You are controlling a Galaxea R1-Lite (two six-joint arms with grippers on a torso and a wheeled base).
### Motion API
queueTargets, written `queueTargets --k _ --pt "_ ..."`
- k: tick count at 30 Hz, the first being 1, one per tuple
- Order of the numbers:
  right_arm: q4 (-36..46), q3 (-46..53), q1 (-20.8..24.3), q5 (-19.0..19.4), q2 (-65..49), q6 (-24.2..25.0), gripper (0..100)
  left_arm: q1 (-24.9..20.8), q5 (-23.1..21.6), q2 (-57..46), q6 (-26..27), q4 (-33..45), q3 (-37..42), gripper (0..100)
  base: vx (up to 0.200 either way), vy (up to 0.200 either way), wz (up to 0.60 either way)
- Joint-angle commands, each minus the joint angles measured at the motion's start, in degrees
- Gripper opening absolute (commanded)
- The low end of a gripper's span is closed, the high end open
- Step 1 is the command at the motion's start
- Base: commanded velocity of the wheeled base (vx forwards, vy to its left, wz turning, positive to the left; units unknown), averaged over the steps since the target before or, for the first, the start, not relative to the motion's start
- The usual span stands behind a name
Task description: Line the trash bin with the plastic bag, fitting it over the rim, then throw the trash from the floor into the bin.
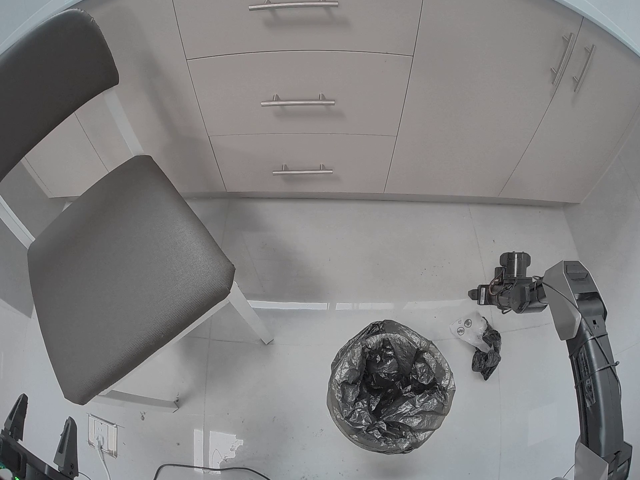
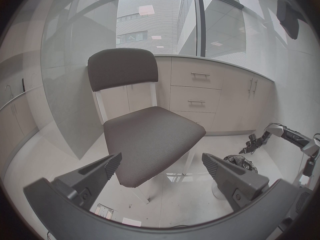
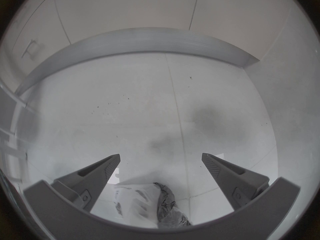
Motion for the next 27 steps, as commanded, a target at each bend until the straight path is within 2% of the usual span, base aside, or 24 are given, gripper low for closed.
queueTargets --k 1,11,27 --pt "0.13 -1.69 0.08 -0.37 4.58 -3.66 100 0.00 0.02 -0.66 -0.34 0.11 0.75 100 0.000 0.000 0.00" --pt "6.19 -1.69 0.34 0.07 7.48 -7.71 100 0.00 0.02 -0.66 -0.43 0.11 0.75 100 0.000 0.000 0.00" --pt "9.44 -1.69 0.52 -0.02 7.48 -8.67 100 0.00 0.10 -0.66 -0.78 0.11 0.75 100 0.000 0.000 0.00"
